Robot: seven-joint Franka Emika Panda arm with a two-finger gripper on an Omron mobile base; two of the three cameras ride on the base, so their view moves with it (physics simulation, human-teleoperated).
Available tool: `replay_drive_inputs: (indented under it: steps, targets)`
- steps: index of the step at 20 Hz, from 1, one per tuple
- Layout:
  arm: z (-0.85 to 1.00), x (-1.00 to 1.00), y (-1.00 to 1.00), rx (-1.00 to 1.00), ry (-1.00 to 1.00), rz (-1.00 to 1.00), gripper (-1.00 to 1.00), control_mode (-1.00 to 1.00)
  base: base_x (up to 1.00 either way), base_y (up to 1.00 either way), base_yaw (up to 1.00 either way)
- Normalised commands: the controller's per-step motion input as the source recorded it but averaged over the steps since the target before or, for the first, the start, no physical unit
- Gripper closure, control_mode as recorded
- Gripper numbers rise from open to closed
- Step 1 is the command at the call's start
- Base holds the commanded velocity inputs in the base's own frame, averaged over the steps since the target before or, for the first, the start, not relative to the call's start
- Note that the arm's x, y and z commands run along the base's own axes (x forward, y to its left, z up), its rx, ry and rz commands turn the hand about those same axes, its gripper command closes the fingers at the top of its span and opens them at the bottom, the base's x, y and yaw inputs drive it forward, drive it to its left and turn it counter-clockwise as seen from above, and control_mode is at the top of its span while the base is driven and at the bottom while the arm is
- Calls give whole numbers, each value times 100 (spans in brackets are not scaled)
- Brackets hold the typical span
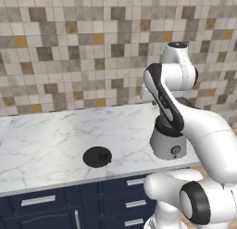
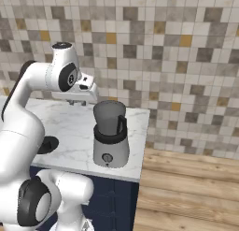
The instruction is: Close the lid blender by securely placing the lid on top.
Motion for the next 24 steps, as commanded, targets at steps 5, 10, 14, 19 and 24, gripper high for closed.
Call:
replay_drive_inputs:
  steps: [5,10,14,19,24]
  targets:
    - [-5,-39,17,0,0,0,-100,-100,0,0,0]
    - [-38,-43,91,-9,6,1,-100,-100,0,0,0]
    - [-59,-6,100,-9,18,10,-100,-100,0,0,0]
    - [-73,2,93,-2,24,20,-100,-100,0,0,0]
    - [-68,0,68,-7,24,17,-100,-100,0,0,0]
